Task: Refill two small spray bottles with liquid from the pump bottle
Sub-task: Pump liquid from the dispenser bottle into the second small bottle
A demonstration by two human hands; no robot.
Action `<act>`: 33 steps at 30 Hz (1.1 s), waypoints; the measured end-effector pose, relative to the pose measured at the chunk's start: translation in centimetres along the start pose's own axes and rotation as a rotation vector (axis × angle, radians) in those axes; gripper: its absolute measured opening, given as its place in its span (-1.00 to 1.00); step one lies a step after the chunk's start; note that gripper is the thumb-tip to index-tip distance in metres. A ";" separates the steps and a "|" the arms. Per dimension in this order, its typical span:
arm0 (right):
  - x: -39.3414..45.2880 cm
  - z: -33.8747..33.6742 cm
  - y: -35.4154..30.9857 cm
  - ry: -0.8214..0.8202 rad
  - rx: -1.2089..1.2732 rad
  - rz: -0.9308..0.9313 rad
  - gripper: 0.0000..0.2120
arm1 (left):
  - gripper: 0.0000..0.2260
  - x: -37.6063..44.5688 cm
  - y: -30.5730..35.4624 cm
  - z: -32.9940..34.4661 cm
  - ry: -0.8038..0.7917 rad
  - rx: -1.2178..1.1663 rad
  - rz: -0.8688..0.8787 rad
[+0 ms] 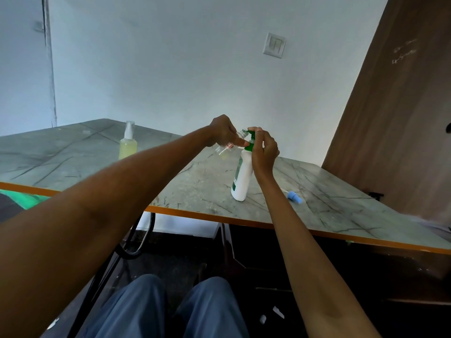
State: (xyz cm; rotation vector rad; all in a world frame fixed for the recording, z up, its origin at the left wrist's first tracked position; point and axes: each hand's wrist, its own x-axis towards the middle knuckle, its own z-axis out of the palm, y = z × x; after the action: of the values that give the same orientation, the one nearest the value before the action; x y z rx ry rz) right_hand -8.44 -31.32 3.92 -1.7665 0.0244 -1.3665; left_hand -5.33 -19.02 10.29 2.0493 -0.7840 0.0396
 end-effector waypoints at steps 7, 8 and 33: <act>-0.9 0.8 0.3 0.074 0.037 0.004 -0.55 | -0.60 -0.2 -0.5 0.1 -0.012 -0.003 -0.001; -0.9 0.7 0.2 0.068 0.028 0.007 -0.55 | -0.60 -0.2 -0.5 0.1 -0.011 -0.002 0.001; 0.0 0.2 0.6 0.007 0.040 -0.026 -0.62 | -0.58 -0.1 0.6 -0.4 0.038 0.234 0.083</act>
State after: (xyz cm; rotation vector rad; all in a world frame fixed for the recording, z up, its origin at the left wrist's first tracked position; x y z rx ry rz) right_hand -8.00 -31.51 3.55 -1.7341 -0.0216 -1.3827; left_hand -5.66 -18.87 10.92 2.2274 -0.8746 0.2257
